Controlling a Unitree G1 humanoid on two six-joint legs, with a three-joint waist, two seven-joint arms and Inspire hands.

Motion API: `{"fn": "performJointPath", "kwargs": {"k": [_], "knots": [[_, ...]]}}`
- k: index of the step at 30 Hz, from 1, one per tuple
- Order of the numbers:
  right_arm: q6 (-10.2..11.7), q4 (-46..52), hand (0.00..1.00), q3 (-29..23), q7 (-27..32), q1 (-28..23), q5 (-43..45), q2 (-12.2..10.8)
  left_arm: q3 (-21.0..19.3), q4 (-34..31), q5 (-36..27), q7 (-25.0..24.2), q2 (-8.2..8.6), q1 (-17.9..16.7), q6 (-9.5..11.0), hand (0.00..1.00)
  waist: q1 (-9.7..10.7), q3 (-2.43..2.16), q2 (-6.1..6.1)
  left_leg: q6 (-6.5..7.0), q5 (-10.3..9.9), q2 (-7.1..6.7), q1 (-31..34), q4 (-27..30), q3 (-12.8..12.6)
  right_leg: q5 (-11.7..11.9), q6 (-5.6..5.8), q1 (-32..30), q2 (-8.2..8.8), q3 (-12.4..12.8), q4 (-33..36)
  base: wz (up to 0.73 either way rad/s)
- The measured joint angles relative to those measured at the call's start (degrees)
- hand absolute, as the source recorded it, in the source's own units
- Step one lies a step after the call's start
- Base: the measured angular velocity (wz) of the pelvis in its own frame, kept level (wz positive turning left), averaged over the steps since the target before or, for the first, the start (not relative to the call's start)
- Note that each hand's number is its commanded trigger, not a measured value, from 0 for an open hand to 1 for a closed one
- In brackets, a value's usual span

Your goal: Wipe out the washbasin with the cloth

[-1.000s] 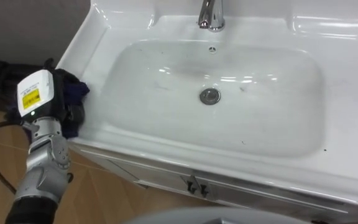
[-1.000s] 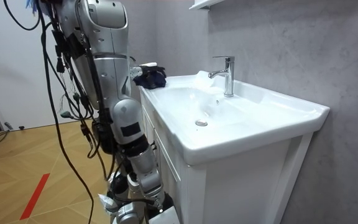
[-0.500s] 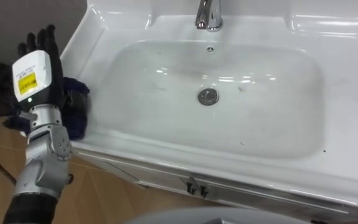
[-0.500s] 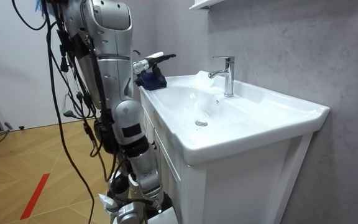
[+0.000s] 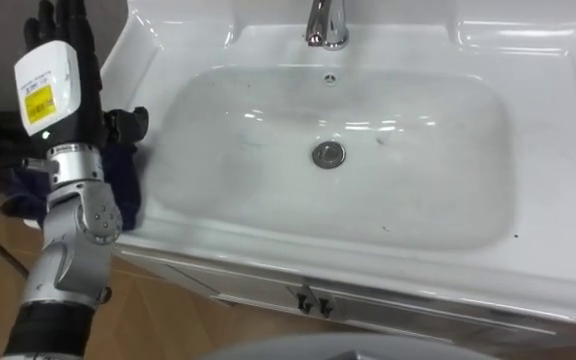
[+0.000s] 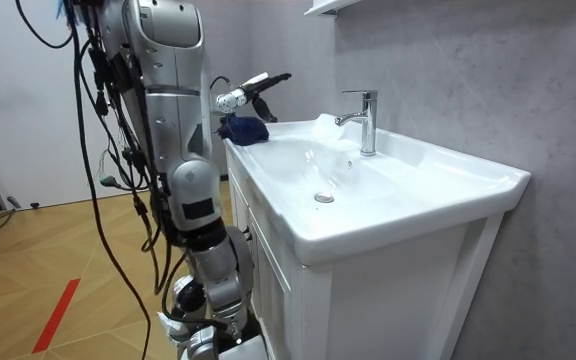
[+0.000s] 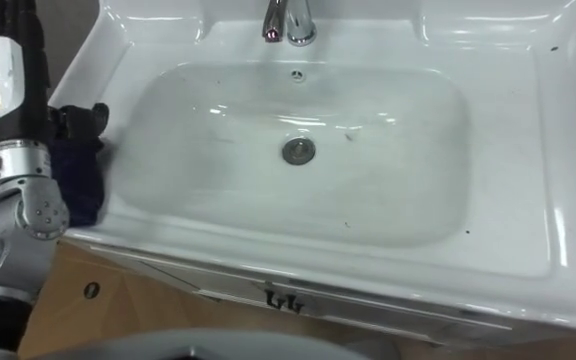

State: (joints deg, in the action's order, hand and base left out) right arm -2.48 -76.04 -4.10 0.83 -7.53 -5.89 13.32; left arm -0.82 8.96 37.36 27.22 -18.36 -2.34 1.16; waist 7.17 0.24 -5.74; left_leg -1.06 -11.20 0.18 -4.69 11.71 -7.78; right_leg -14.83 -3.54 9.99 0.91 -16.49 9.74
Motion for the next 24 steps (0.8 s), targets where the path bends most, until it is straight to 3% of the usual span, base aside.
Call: {"fn": "performJointPath", "kwargs": {"k": [4, 9, 12, 13, 16, 19, 21, 22, 24], "knots": [[0.01, 0.83, 0.0, -0.52, 1.17, 0.35, -0.66, -0.03, -2.19, -0.01, -10.7, 1.41, -0.05, 1.51, 0.64, 0.0, 0.12, 0.19, -0.44, 0.0, 0.0, -0.02, 0.0, 0.03, -0.04, 0.0, 0.01, -0.05, -0.02, 0.2, -0.09, 0.0], [0.2, 1.46, 0.0, -0.97, 1.85, 0.62, -0.88, -0.02, -6.95, -0.02, -16.02, 2.75, -0.09, 2.77, 1.83, 0.0, -0.47, 0.19, -0.87, 0.0, 0.0, -0.03, -0.28, -0.06, 0.07, 0.0, 0.01, -0.01, -0.01, 0.68, -0.05, -0.07], [0.49, 1.0, 0.0, -2.96, 1.59, 0.32, -1.86, 0.02, -11.23, -0.5, -18.12, 4.53, -0.13, 2.92, 3.25, 0.0, -1.61, 0.13, -0.98, 0.0, 0.0, -0.04, 0.02, -0.1, -0.04, 0.0, 0.01, -0.03, -0.01, 0.53, -0.09, 0.0], [0.49, 1.04, 0.0, -3.06, 1.68, 0.1, -1.89, 0.03, -13.46, -0.88, -18.87, 6.08, -0.33, 2.97, 3.67, 0.0, -2.43, -0.13, -1.38, 0.0, 0.0, -0.04, 0.17, -0.14, 0.03, 0.0, 0.01, -0.07, -0.02, 0.57, -0.14, 0.0], [0.5, 0.82, 0.0, -3.45, 1.69, -0.65, -2.19, 0.16, -18.74, -1.02, -20.16, 10.22, -1.96, 2.96, 4.34, 0.0, -4.58, -0.22, -1.46, 0.0, -0.01, -0.08, 0.05, -0.14, 0.15, 0.0, 0.01, -0.01, 0.01, 0.58, -0.07, 0.02], [0.48, 1.05, 0.0, -3.66, 1.64, -1.29, -1.37, 0.16, -23.91, -1.04, -21.65, 12.88, -3.52, 1.45, 4.72, 0.0, -6.48, -0.44, -1.7, 0.0, -0.02, -0.19, 0.54, -0.02, 0.73, 0.03, 0.05, 0.1, 0.12, -0.61, 0.04, 0.11], [0.41, 1.58, 0.0, -3.98, 1.64, -1.91, -0.4, 0.25, -26.62, -1.07, -22.5, 13.84, -3.58, 0.89, 4.79, 0.0, -8.08, -0.31, -1.52, 0.0, -0.02, -0.41, 0.55, -0.05, 2.13, 0.03, 0.05, -0.01, 0.18, -0.96, 0.02, 0.21], [-0.29, 1.86, 0.0, -4.25, 1.63, -2.67, -0.04, 0.37, -28.19, -1.04, -23.89, 13.91, -3.58, -0.61, 5.19, 0.0, -9.37, -0.24, -1.43, 0.0, -0.02, -0.49, 0.47, -0.1, 2.46, 0.02, 0.06, -0.05, 0.23, -1.2, -0.07, 0.17], [-1.22, 2.54, 0.0, -5.2, 1.49, -3.29, 1.46, 0.6, -30.17, -0.7, -26.62, 13.87, -3.48, -4.88, 5.2, 0.0, -9.84, -0.45, -1.5, 0.01, -0.01, -0.8, 0.6, -0.02, 3.47, -0.08, 0.23, 0.06, 0.48, -2.13, -0.02, 0.21]]}}
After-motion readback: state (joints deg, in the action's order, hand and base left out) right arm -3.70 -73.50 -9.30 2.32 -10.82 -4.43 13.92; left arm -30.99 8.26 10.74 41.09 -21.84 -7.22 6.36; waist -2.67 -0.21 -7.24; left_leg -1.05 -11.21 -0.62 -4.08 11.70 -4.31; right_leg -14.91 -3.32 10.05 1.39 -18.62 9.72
